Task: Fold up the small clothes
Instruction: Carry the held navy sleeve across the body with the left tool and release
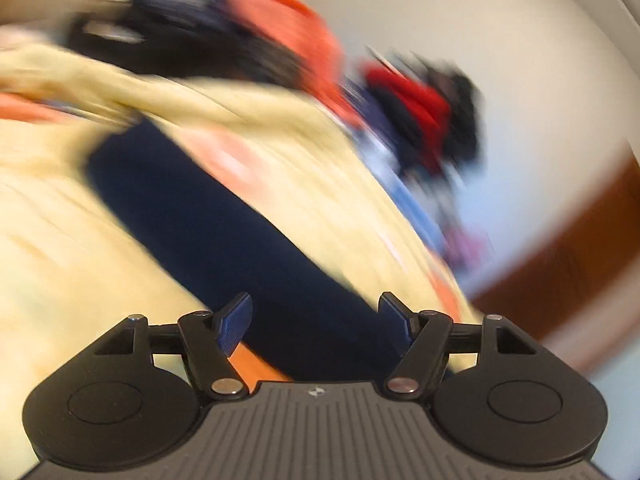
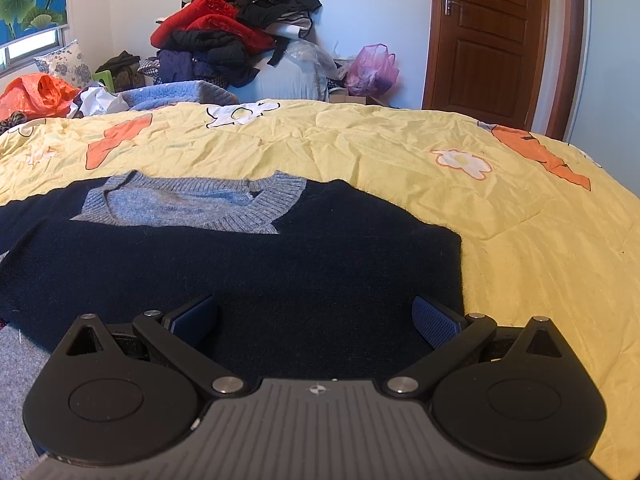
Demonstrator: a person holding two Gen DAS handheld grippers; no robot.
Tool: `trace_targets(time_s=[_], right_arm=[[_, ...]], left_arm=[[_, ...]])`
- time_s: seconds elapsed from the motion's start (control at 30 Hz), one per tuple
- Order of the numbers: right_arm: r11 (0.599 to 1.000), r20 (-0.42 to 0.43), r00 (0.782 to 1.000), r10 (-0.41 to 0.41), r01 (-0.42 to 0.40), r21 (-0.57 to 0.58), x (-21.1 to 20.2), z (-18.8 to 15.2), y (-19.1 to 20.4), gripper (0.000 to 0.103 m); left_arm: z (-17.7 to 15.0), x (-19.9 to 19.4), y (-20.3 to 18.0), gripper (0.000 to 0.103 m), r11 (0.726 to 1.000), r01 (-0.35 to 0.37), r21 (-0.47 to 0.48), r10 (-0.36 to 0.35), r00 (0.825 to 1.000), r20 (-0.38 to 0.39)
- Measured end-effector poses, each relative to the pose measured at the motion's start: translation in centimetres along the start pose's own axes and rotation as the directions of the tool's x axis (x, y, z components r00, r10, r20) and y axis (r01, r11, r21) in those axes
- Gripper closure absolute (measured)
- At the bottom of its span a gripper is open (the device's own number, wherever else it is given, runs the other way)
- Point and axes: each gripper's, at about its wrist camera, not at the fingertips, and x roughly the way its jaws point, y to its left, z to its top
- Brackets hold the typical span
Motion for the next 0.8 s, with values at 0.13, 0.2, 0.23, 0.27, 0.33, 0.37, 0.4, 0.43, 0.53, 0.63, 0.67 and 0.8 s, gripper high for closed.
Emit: trace_targets(time_s=[0.13, 0.2, 0.23, 0.27, 0.33, 0.37, 0.4, 0.43, 0.53, 0.63, 0.67, 0.8], right_arm=[[1.0, 0.001, 1.0, 0.001, -0.001, 0.001, 0.0, 0.0, 0.0, 0.0], [1.0, 0.001, 1.0, 0.0, 0.0, 0.001, 0.0, 0.0, 0.0, 0.0], [1.0, 0.001, 1.0, 0.0, 0.0, 0.001, 0.0, 0.0, 0.0, 0.0], [1.0, 0.001, 1.0, 0.0, 0.0, 0.0, 0.0, 0.0, 0.0, 0.0], [1.0, 0.001, 1.0, 0.001, -0.001, 0.001, 0.0, 0.0, 0.0, 0.0], [1.0, 0.001, 1.0, 0.001, -0.001, 0.001, 0.0, 0.0, -0.1, 0.0], [1.0, 0.001, 1.0, 0.001, -0.001, 0.001, 0.0, 0.0, 0.0, 0.0], [1.0, 0.001, 1.0, 0.001, -0.001, 0.0, 0.0, 0.0, 0.0, 0.0], [1.0, 0.001, 1.0, 0.003, -0.003, 0.003, 0.0, 0.0, -0.2, 0.0], [1.0, 0.002, 1.0, 0.002, -0.002, 0.004, 0.0, 0.0, -0.2, 0.0], [1.0, 0.002, 1.0, 0.003, -0.003, 0.004, 0.0, 0.0, -0.2, 0.0], [1.0, 0.004, 1.0, 0.004, -0.004, 0.009, -0.1, 0.0, -0.2, 0.0]], left_arm=[[4.7, 0.2, 6.0, 0.034, 0.972, -0.076, -0.222, 0.091, 0.994, 0.055], [5.6, 0.7, 7.9, 0.034, 0.952, -0.08, -0.294, 0.1, 0.994, 0.054], [5.6, 0.8, 8.5, 0.034, 0.945, -0.092, -0.315, 0.114, 0.992, 0.053], [5.7, 1.0, 8.9, 0.034, 0.942, -0.093, -0.322, 0.116, 0.992, 0.052], [5.5, 1.3, 8.9, 0.034, 0.948, -0.092, -0.304, 0.114, 0.992, 0.056], [5.2, 1.3, 8.7, 0.034, 0.951, -0.091, -0.296, 0.113, 0.992, 0.059], [5.2, 1.4, 8.6, 0.034, 0.955, -0.091, -0.282, 0.111, 0.992, 0.057], [5.4, 1.5, 8.6, 0.034, 0.96, -0.095, -0.263, 0.113, 0.992, 0.056], [5.6, 1.5, 8.8, 0.034, 0.961, -0.097, -0.258, 0.119, 0.99, 0.073], [5.7, 1.8, 8.5, 0.034, 0.966, -0.108, -0.234, 0.128, 0.989, 0.073], [5.6, 1.9, 8.3, 0.034, 0.97, -0.116, -0.213, 0.135, 0.988, 0.073], [5.3, 2.4, 7.0, 0.042, 0.979, -0.173, -0.11, 0.183, 0.979, 0.086]])
